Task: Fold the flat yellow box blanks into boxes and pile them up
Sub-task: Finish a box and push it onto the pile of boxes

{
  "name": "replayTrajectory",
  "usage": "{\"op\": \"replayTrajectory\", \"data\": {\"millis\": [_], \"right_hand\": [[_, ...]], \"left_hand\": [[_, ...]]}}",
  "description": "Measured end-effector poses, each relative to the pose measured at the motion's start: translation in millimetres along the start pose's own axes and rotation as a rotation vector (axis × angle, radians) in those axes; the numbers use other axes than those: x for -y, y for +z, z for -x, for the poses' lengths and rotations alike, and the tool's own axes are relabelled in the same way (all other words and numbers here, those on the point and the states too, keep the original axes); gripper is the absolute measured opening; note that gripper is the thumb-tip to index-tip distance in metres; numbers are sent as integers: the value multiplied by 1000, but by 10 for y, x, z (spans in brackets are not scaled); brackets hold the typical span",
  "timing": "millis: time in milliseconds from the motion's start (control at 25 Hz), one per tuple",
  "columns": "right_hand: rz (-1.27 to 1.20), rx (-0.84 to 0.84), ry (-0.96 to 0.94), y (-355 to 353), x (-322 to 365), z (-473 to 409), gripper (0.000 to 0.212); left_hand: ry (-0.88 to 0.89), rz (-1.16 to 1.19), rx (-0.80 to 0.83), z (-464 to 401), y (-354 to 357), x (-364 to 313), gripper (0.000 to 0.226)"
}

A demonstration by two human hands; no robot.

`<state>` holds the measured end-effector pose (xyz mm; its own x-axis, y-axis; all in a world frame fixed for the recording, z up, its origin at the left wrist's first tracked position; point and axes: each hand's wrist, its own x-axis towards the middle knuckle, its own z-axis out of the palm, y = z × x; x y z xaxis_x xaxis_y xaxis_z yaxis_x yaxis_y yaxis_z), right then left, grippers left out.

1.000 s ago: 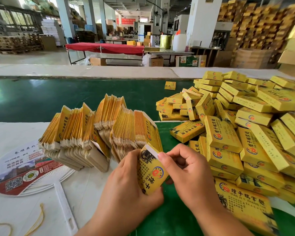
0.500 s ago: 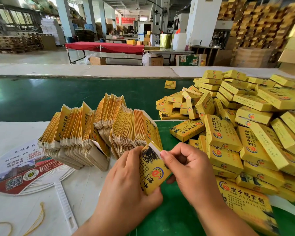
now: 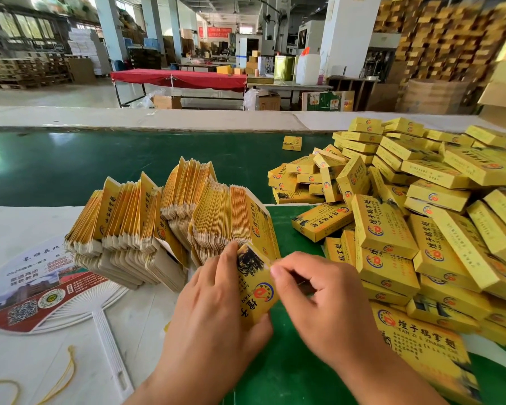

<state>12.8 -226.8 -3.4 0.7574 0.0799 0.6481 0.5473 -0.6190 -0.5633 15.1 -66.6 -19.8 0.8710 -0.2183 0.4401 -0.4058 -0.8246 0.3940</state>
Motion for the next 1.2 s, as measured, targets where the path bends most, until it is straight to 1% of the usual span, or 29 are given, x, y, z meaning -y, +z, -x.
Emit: {"op": "replayTrajectory", "data": {"millis": [80, 120, 160, 200, 320, 360, 440, 480, 560, 600, 640, 680, 720, 800, 840, 880, 920, 960, 1000, 1040, 1080, 1160, 1200], "right_hand": [[165, 18, -119, 52, 65, 26, 22], [211, 22, -129, 80, 70, 41, 25], [206, 26, -103, 101, 67, 57, 27], [135, 31, -37, 110, 59, 71, 26], [-247, 32, 206, 109, -2, 71, 16], [-304, 6, 250, 93, -26, 59, 13], [-376, -33, 319, 41, -83, 7, 9], [-409, -52, 372, 9, -112, -29, 7], [-510, -111, 537, -65, -188, -101, 12], [-589, -127, 632, -94, -227, -127, 15], [-682, -123, 726, -113, -259, -145, 16], [-772, -86, 810, -123, -269, -157, 16], [-840, -14, 875, -123, -267, -156, 16], [-888, 152, 954, -93, -240, -128, 18], [-862, 212, 965, -62, -223, -112, 19], [-776, 248, 936, -32, -219, -90, 24], [-639, 260, 854, -15, -220, -73, 31], [-493, 248, 724, -13, -229, -69, 39], [-414, 222, 591, -24, -229, -78, 45], [-414, 214, 471, -52, -235, -80, 46], [-467, 221, 394, -79, -228, -77, 43], [-482, 262, 304, -107, -212, -61, 31], [-427, 271, 272, -107, -207, -54, 30]], "left_hand": [[-19, 11, -26, -2, -5, 39, 90], [-33, 28, -34, -4, -10, 50, 90], [-40, 46, -37, -6, -14, 52, 89], [-42, 64, -39, -6, -12, 46, 90], [-29, 167, -30, -10, -25, 17, 95], [-8, 218, -3, -16, -55, 12, 97], [57, 336, 72, -52, -146, 47, 97], [92, 434, 115, -79, -211, 79, 92], [187, 673, 208, -126, -362, 135, 82], [244, 761, 253, -140, -427, 160, 82], [311, 789, 282, -151, -472, 172, 83], [376, 753, 274, -158, -490, 164, 82], [418, 677, 222, -161, -485, 142, 76], [418, 562, 41, -166, -426, 126, 49], [376, 547, -37, -163, -395, 136, 35], [309, 555, -78, -163, -379, 152, 27], [232, 576, -91, -170, -372, 172, 24], [162, 589, -85, -186, -368, 196, 23], [110, 593, -67, -199, -364, 218, 21], [75, 599, -40, -207, -346, 236, 21], [45, 610, -9, -212, -319, 248, 21], [12, 616, 60, -216, -245, 260, 19], [16, 604, 65, -215, -208, 271, 19]]}}
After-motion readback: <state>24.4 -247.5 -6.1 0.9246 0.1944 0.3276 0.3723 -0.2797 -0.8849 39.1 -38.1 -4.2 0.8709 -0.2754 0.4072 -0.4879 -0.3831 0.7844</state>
